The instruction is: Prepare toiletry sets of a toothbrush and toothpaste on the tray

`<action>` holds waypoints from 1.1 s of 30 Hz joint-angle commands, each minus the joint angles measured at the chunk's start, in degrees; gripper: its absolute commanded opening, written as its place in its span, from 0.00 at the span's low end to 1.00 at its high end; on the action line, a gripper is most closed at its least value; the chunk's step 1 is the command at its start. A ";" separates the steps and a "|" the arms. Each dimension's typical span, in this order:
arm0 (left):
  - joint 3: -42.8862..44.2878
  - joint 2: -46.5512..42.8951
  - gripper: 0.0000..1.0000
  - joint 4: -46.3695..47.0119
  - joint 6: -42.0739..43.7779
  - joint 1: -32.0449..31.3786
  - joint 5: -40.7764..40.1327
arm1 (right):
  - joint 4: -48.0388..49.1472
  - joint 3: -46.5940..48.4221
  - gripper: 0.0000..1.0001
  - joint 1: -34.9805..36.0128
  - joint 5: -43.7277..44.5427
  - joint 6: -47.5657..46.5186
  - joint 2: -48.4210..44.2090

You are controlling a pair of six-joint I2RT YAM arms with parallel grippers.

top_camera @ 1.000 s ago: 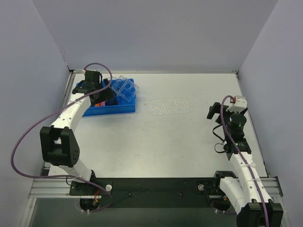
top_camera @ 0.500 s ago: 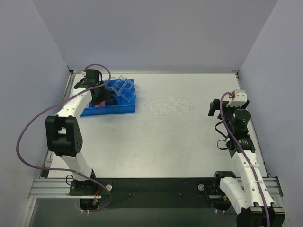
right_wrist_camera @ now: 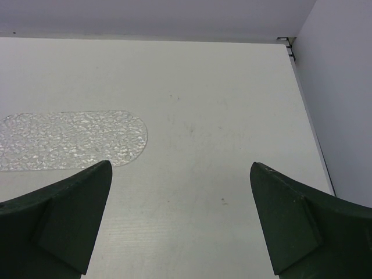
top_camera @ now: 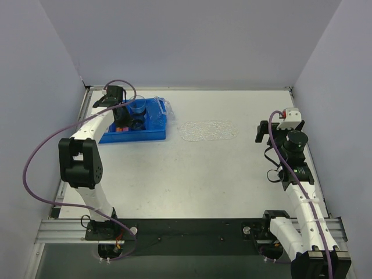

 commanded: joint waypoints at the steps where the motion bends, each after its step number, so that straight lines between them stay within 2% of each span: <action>1: 2.94 0.17 0.14 -1.59 -0.15 0.62 0.00 | 1.16 1.01 1.00 0.40 -0.75 -0.37 -1.02; 3: 2.86 -0.09 0.10 -1.50 -0.42 0.54 -0.09 | 0.98 1.28 1.00 0.40 -0.57 -0.81 -0.93; 4: 2.86 -0.35 0.05 -1.59 -0.42 0.54 -0.35 | 0.98 1.28 1.00 0.40 -0.57 -0.90 -0.84; 7: 2.68 -1.23 0.00 -1.77 -0.33 0.54 -0.79 | 0.90 1.54 1.00 0.40 -0.75 -0.90 -0.58; 17: 1.63 -6.68 0.00 0.95 0.11 0.80 -0.70 | 0.81 2.95 1.00 0.40 -1.19 0.33 0.39; 28: -1.71 -14.33 0.00 3.42 -0.15 2.12 3.52 | -0.34 4.70 1.00 0.40 0.57 2.35 2.06; 33: -2.59 -18.80 0.00 2.45 -1.56 2.47 2.03 | -1.47 7.24 1.00 0.40 3.72 6.99 2.76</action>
